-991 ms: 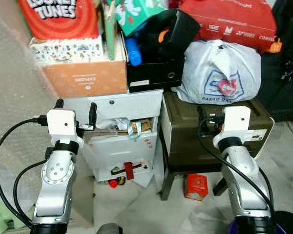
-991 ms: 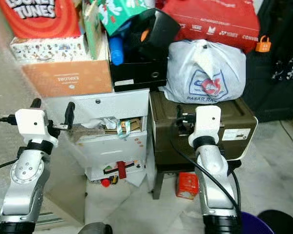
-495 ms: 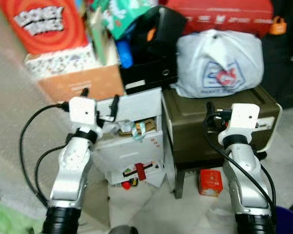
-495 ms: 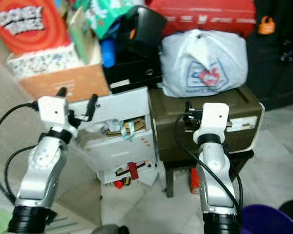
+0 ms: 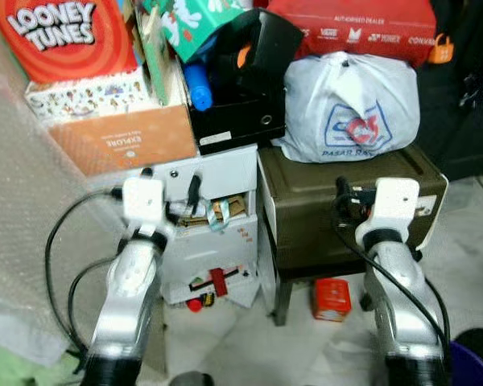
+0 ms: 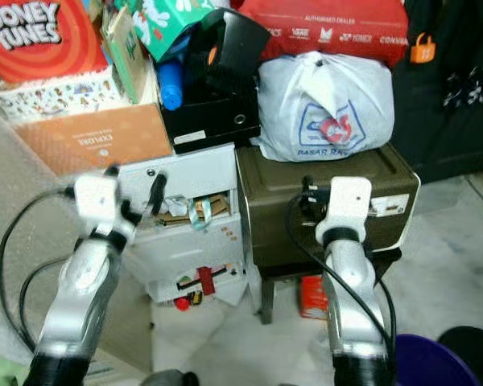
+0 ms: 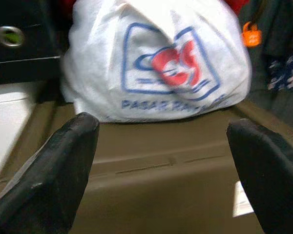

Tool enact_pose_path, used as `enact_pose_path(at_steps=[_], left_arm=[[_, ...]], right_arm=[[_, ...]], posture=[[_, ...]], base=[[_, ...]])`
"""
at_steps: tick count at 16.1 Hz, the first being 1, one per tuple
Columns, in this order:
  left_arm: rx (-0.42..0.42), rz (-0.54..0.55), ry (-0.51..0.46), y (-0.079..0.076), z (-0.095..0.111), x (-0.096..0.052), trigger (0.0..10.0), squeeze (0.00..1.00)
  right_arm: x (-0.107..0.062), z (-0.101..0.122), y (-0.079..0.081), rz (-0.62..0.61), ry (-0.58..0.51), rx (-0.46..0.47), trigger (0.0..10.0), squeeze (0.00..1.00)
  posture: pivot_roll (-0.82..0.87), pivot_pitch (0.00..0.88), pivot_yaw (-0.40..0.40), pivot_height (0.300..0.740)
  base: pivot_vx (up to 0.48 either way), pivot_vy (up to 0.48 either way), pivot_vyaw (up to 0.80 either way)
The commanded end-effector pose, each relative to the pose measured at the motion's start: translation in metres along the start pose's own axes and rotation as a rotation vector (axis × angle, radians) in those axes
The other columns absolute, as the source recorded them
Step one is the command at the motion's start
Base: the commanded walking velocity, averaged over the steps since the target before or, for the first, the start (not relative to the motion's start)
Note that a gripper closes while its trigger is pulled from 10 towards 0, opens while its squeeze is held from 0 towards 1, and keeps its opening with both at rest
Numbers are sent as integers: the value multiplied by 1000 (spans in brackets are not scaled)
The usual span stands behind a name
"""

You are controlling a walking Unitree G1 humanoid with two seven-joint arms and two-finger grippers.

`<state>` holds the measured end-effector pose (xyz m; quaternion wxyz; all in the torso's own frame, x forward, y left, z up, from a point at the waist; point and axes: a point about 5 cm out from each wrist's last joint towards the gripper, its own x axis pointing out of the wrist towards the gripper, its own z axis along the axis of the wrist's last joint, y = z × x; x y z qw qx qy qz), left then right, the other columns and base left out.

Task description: Clean up the room

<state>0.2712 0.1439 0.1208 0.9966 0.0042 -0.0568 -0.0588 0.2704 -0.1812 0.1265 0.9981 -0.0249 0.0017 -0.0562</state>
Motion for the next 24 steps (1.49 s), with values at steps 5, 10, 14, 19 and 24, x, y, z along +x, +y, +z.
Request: enact_pose_path(at_steps=[5, 10, 14, 19, 24], left_arm=[[56, 157, 9, 32, 1, -24, 10000, 0], [-2, 143, 52, 19, -10, -28, 10000, 0], [-66, 31, 93, -10, -25, -16, 10000, 0], [-11, 73, 175, -4, -52, -29, 10000, 0], [6, 36, 148, 8, -40, -20, 10000, 0]], right_arm=[[-35, -33, -23, 45, 117, -35, 10000, 0], [-35, -26, -33, 25, 88, -43, 10000, 0], [-41, -13, -32, 26, 6, -52, 10000, 0], [-46, -18, -17, 52, 7, -34, 10000, 0], [-45, -23, -7, 17, -6, -76, 10000, 0]], posture=[[-9, 0, 25, 740], [-74, 0, 51, 740], [-166, 0, 106, 740], [-178, 0, 147, 740], [-164, 0, 137, 740]], base=[[0, 0, 0], [0, 0, 0], [0, 0, 0], [0, 0, 0], [0, 0, 0]])
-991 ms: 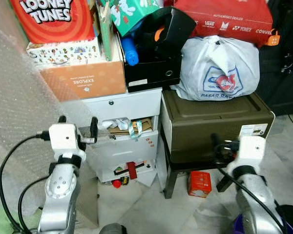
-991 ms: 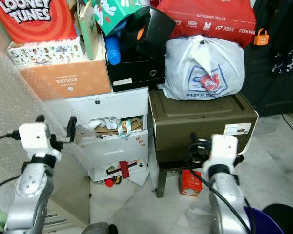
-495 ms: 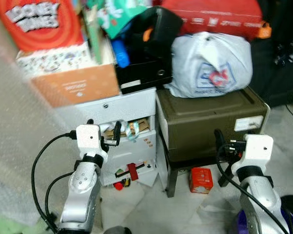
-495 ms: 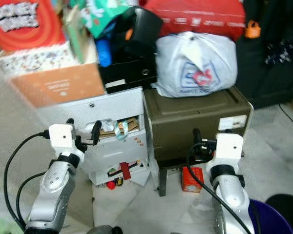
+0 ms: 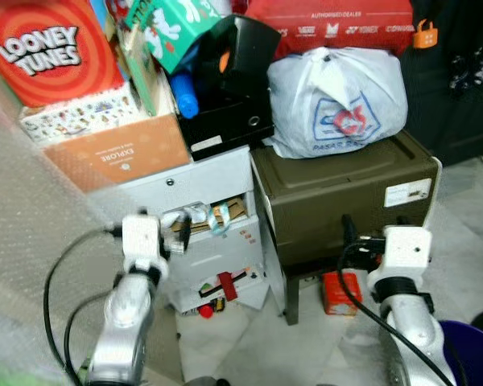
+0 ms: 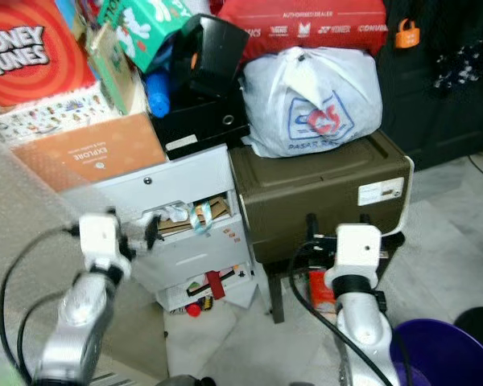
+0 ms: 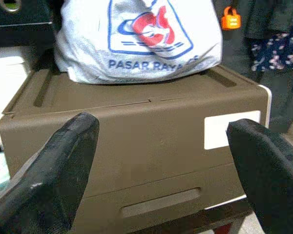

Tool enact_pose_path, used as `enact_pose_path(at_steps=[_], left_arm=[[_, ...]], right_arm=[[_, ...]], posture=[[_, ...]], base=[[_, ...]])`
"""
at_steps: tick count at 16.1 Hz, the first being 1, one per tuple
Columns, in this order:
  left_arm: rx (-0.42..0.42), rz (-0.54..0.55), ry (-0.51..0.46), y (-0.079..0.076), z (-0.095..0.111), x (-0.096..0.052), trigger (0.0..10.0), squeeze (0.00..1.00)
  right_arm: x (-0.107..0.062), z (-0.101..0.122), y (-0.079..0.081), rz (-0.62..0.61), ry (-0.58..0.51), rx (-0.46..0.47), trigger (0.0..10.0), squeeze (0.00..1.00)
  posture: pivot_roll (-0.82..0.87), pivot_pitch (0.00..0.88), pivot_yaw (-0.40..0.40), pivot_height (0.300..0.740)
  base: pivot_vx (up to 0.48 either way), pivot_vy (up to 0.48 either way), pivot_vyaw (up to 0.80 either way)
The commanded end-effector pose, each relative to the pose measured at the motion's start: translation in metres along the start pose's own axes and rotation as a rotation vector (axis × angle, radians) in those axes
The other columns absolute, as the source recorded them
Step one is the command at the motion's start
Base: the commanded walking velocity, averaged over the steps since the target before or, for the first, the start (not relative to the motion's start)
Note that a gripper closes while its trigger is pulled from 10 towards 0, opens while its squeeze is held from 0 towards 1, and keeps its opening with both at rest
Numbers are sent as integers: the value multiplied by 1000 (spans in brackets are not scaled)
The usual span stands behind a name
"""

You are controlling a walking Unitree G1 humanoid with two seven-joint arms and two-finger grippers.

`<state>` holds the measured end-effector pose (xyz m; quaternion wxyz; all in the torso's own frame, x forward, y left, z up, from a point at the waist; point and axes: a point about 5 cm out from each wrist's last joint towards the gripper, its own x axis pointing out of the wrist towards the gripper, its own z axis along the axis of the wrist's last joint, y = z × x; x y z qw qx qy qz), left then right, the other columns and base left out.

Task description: Clean up the room

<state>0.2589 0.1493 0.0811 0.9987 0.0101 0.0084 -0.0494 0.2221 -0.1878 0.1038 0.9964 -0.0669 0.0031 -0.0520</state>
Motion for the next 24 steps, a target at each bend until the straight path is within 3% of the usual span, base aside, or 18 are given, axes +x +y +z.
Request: enact_pose_path(at_steps=[1, 2, 6, 9, 12, 14, 20, 24], left_arm=[[-3, 23, -7, 5, 4, -3, 10000, 0], [8, 48, -30, 8, 9, -9, 10000, 0], [-11, 184, -31, 25, 15, -30, 10000, 0], [16, 166, -13, 17, 8, -39, 10000, 0], [33, 106, -30, 17, 19, -33, 10000, 0], [10, 100, -49, 20, 27, -24, 10000, 0], [-11, 23, -79, -5, 33, -5, 10000, 0], [47, 35, -76, 3, 42, -9, 10000, 0]], right_arm=[[7, 2, 9, 43, -4, 14, 10000, 0], [13, 3, 20, 136, -13, 8, 10000, 0], [26, -1, 40, 254, 19, 34, 10000, 0], [42, 1, 40, 243, 4, 18, 10000, 0], [39, 4, 46, 171, -2, 61, 10000, 0], [43, 12, 42, 152, -41, 27, 10000, 0], [41, 20, 25, 112, -54, -4, 10000, 0], [35, 25, 23, 80, -39, 51, 10000, 0]], posture=[[-133, 0, 101, 740], [-99, 0, 67, 740], [-3, 0, -34, 740], [11, 0, -43, 740], [29, 0, 27, 740], [-4, 0, 42, 740], [-74, 0, 43, 740], [-62, 13, 75, 740]], base=[[0, 0, 0], [0, 0, 0], [0, 0, 0], [0, 0, 0], [0, 0, 0], [0, 0, 400], [0, 0, 800], [0, 0, 800]])
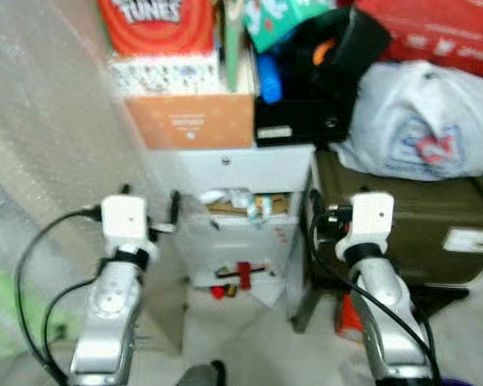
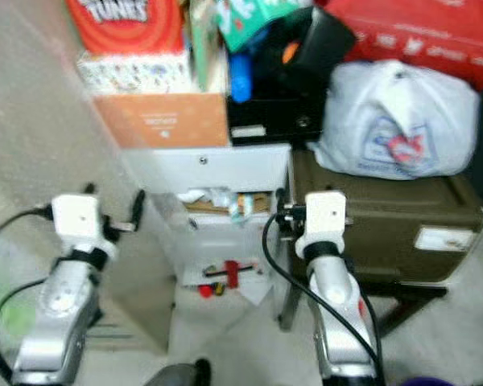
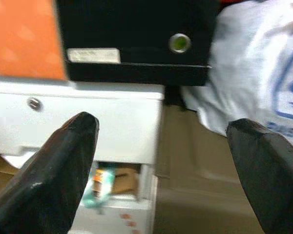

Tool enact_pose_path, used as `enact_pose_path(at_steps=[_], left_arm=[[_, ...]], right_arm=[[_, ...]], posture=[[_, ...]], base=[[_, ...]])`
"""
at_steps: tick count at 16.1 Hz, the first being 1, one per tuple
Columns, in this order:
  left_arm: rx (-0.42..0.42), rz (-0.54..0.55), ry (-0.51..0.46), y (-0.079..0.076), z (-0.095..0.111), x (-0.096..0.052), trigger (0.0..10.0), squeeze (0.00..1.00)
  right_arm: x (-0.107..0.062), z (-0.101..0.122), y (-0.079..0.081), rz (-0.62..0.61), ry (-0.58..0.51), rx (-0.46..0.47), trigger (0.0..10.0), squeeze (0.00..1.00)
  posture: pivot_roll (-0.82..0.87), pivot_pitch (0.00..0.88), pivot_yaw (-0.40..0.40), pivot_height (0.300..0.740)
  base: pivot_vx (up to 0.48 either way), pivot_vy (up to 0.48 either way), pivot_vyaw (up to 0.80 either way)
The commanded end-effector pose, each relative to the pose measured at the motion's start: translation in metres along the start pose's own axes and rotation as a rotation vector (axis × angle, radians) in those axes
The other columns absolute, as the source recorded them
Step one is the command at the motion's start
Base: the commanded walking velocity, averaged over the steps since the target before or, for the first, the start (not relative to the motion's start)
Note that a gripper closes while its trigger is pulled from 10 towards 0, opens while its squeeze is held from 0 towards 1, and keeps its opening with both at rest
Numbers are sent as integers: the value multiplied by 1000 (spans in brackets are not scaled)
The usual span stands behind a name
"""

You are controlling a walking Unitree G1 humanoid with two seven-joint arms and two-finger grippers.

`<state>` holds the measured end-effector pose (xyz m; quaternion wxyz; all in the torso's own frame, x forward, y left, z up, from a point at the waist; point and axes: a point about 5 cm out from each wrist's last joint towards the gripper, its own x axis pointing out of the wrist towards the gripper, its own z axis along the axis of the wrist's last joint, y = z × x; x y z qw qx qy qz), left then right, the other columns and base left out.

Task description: Clean up the room

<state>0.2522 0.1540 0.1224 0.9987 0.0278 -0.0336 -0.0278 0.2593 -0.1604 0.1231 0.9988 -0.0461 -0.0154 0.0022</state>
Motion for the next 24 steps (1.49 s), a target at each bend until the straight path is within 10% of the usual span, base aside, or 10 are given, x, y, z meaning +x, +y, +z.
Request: enact_pose_path(at_steps=[1, 11, 18, 24], left_arm=[[2, -22, 5, -2, 2, -3, 10000, 0], [-15, 77, 12, 7, -1, -5, 10000, 0], [38, 175, 80, 28, -16, -42, 10000, 0], [42, 203, -3, 24, 1, -28, 10000, 0]], right_arm=[[-3, 2, -7, -28, 7, 11, 10000, 0], [3, -2, 1, 43, 32, 16, 10000, 0], [3, -7, -13, 43, 55, 20, 10000, 0], [20, 7, 5, 153, 4, -3, 10000, 0]], posture=[[-61, 16, 76, 740], [-28, 0, 30, 740], [18, 0, 2, 740], [17, 27, -47, 740]], base=[[0, 0, 800], [0, 0, 449], [0, 0, 0], [0, 0, 0]])
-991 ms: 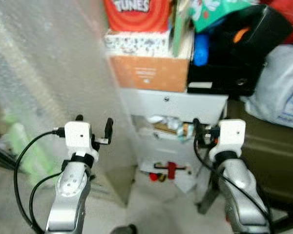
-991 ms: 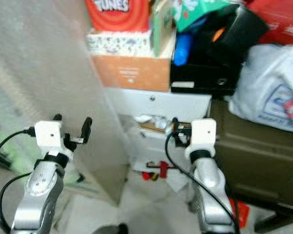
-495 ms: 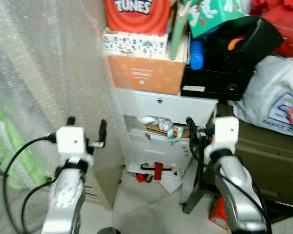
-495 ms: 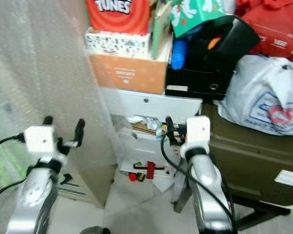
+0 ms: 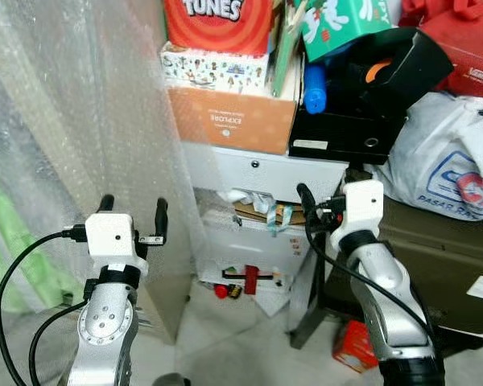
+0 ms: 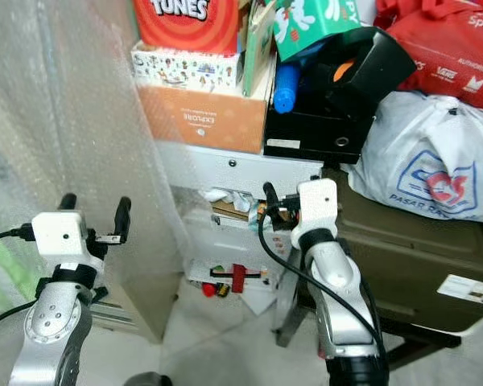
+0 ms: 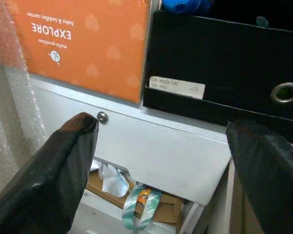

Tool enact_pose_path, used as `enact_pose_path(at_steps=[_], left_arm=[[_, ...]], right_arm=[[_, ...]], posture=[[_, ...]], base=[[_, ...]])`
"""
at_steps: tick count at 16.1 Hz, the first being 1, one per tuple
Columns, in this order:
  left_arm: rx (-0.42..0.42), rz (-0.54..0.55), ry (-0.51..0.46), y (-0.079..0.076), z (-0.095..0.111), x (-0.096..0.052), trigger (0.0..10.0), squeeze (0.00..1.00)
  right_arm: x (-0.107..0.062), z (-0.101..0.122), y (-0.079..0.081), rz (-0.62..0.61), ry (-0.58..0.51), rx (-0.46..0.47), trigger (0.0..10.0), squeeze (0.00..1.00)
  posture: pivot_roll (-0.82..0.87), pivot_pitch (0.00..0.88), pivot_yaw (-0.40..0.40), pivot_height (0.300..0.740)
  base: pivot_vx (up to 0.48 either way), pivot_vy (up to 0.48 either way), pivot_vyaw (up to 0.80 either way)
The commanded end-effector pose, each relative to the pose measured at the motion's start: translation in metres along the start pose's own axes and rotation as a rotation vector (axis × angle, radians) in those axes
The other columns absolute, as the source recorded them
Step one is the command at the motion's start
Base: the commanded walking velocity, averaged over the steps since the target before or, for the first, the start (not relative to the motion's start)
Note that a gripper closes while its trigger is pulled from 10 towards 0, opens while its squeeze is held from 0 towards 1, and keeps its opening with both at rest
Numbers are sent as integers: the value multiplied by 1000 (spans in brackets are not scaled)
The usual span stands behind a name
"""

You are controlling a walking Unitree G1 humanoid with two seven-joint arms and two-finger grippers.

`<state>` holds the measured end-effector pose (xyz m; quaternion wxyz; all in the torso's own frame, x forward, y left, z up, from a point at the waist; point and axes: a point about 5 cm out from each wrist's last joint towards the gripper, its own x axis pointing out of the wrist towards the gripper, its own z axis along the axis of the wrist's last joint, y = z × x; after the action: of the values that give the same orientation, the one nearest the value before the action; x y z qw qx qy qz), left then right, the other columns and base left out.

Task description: Clean up the room

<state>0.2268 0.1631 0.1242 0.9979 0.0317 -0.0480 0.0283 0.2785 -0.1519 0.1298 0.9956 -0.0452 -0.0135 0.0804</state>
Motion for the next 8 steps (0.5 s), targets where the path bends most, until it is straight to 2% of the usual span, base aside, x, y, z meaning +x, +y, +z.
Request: enact_pose_path(at_steps=[1, 4, 8], left_arm=[[29, 15, 20, 7, -2, 1, 10000, 0], [8, -171, 46, -12, -5, 4, 10000, 0], [-11, -235, 57, -24, -7, 1, 10000, 0]], right_arm=[[0, 1, -3, -15, 4, -17, 10000, 0], [-2, -2, -2, -24, 12, -12, 10000, 0], [-3, -6, 4, -18, 17, -8, 10000, 0]], posture=[[11, 25, -43, 740], [3, 11, -19, 740], [-1, 0, -3, 740]], base=[[0, 0, 0], [0, 0, 0], [0, 0, 0]])
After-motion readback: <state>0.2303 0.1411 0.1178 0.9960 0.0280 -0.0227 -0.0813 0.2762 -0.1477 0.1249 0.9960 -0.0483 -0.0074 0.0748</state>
